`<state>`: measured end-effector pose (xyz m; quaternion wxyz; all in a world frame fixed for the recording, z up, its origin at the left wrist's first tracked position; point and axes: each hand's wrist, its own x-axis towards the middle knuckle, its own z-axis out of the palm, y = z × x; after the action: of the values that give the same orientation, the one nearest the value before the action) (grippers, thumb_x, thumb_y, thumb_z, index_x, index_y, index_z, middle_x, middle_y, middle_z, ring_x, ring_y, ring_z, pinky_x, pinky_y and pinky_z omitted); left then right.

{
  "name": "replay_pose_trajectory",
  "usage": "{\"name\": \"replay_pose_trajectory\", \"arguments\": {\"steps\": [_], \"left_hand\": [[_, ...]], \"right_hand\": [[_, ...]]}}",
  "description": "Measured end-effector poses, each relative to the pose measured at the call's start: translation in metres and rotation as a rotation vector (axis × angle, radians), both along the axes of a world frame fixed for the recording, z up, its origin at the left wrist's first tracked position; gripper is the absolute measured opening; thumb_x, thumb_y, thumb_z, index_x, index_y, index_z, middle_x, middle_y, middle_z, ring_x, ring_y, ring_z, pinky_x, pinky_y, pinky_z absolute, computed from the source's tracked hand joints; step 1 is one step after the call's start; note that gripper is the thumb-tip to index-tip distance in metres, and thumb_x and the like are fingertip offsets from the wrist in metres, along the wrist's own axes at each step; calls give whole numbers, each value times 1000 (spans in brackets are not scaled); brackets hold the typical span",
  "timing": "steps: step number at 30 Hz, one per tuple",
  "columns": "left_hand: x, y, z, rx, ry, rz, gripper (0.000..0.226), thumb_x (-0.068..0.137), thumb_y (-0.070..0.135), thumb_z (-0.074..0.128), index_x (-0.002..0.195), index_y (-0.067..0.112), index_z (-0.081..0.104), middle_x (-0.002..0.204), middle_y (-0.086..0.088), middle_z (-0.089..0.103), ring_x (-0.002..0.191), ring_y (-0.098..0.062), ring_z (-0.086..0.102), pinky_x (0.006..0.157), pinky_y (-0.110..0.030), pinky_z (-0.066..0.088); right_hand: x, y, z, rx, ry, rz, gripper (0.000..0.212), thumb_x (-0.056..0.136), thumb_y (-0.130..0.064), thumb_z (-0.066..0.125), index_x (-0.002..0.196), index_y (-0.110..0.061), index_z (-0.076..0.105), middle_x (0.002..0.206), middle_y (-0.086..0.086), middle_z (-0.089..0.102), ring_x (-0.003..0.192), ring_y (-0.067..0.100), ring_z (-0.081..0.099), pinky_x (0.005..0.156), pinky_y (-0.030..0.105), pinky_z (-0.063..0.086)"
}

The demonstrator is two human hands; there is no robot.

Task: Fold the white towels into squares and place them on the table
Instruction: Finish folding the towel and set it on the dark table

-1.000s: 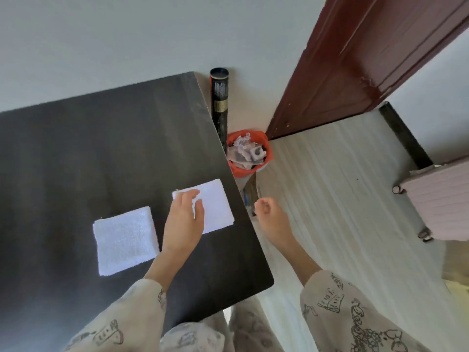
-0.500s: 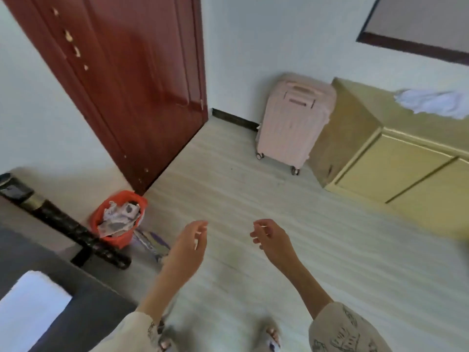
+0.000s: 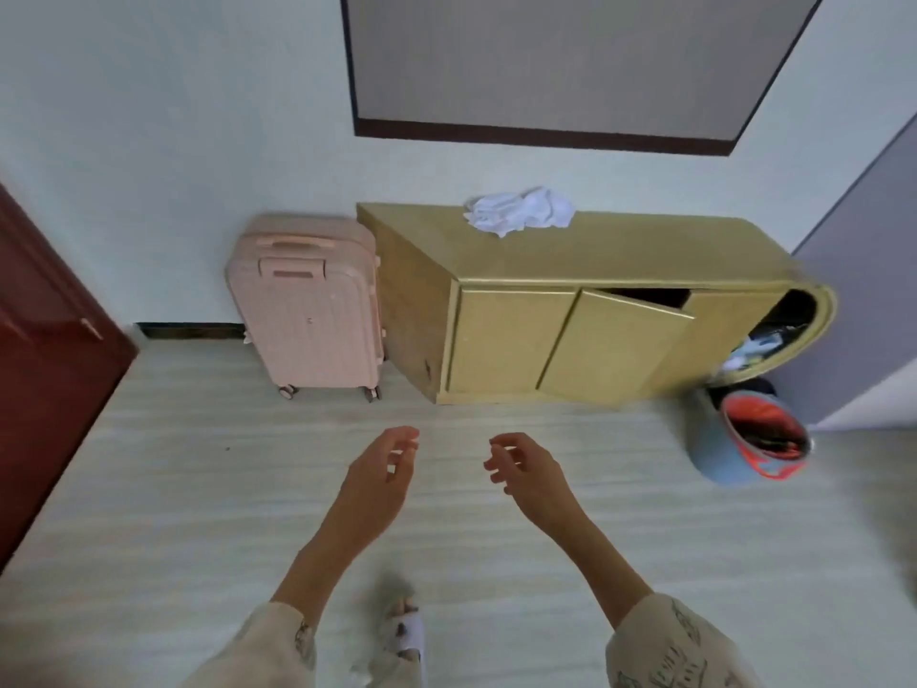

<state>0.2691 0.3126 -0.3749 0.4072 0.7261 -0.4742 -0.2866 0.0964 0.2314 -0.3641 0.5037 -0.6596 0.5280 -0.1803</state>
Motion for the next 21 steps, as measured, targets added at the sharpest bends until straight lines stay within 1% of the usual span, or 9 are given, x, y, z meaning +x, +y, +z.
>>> {"name": "replay_pose_trajectory", "arguments": {"steps": [2, 3, 5, 8, 11, 14, 16, 19, 21], "left_hand": [[-3, -47, -7, 0, 16, -42, 20, 96, 15, 44, 112, 21, 54, 104, 4, 60, 93, -12, 59, 72, -9, 40], [-4, -71, -11, 5, 22, -63, 19, 96, 15, 43, 110, 24, 53, 104, 4, 60, 93, -12, 59, 72, -8, 40], [1, -119, -19, 24, 36, -96, 18, 97, 16, 42, 109, 26, 51, 105, 3, 60, 95, -13, 60, 74, -11, 41], [19, -199, -25, 63, 43, -132, 22, 98, 19, 40, 117, 21, 51, 110, -2, 61, 98, -16, 60, 82, -21, 43], [40, -279, -18, 61, 27, -118, 25, 98, 17, 39, 119, 14, 52, 110, -4, 62, 100, -17, 59, 83, -22, 41], [53, -349, -13, 88, 13, -119, 26, 98, 16, 38, 120, 11, 52, 110, -5, 63, 102, -19, 58, 85, -25, 42], [56, -389, -16, 122, 21, -141, 27, 98, 17, 38, 121, 11, 52, 112, -6, 62, 104, -20, 58, 87, -25, 42], [60, -444, -27, 181, 14, -188, 28, 99, 18, 37, 122, 13, 51, 115, -5, 62, 106, -16, 56, 87, -21, 38], [63, -480, -34, 219, 9, -187, 28, 99, 18, 38, 123, 13, 52, 116, -6, 62, 103, -15, 56, 85, -20, 38]], "right_hand": [[-4, -43, -7, 5, 10, -30, 15, 97, -22, 47, 107, -17, 56, 92, 1, 66, 78, 11, 62, 63, 15, 43], [-3, -66, -10, 6, 16, -39, 14, 96, -22, 47, 106, -19, 56, 91, 1, 66, 78, 11, 62, 63, 16, 43], [1, -114, -15, 5, 23, -51, 13, 96, -23, 47, 106, -20, 56, 91, 0, 66, 78, 11, 62, 63, 17, 44], [14, -189, -16, 4, 19, -86, 12, 97, -22, 46, 104, -19, 55, 93, 2, 66, 78, 11, 62, 64, 16, 44], [28, -259, -10, 19, 1, -124, 13, 96, -21, 46, 105, -20, 55, 94, 1, 66, 78, 12, 63, 70, 21, 48], [36, -322, -8, 39, -6, -157, 14, 96, -20, 46, 106, -20, 55, 93, -1, 65, 77, 11, 63, 74, 26, 49], [38, -359, -11, 55, 1, -177, 14, 96, -20, 46, 107, -19, 55, 93, -1, 65, 76, 10, 62, 74, 25, 49], [40, -415, -21, 85, 13, -198, 13, 97, -20, 45, 106, -20, 54, 94, 0, 65, 77, 11, 63, 75, 27, 49], [44, -452, -28, 115, 15, -198, 12, 97, -20, 45, 104, -21, 54, 93, 0, 65, 76, 10, 62, 71, 23, 49]]}}
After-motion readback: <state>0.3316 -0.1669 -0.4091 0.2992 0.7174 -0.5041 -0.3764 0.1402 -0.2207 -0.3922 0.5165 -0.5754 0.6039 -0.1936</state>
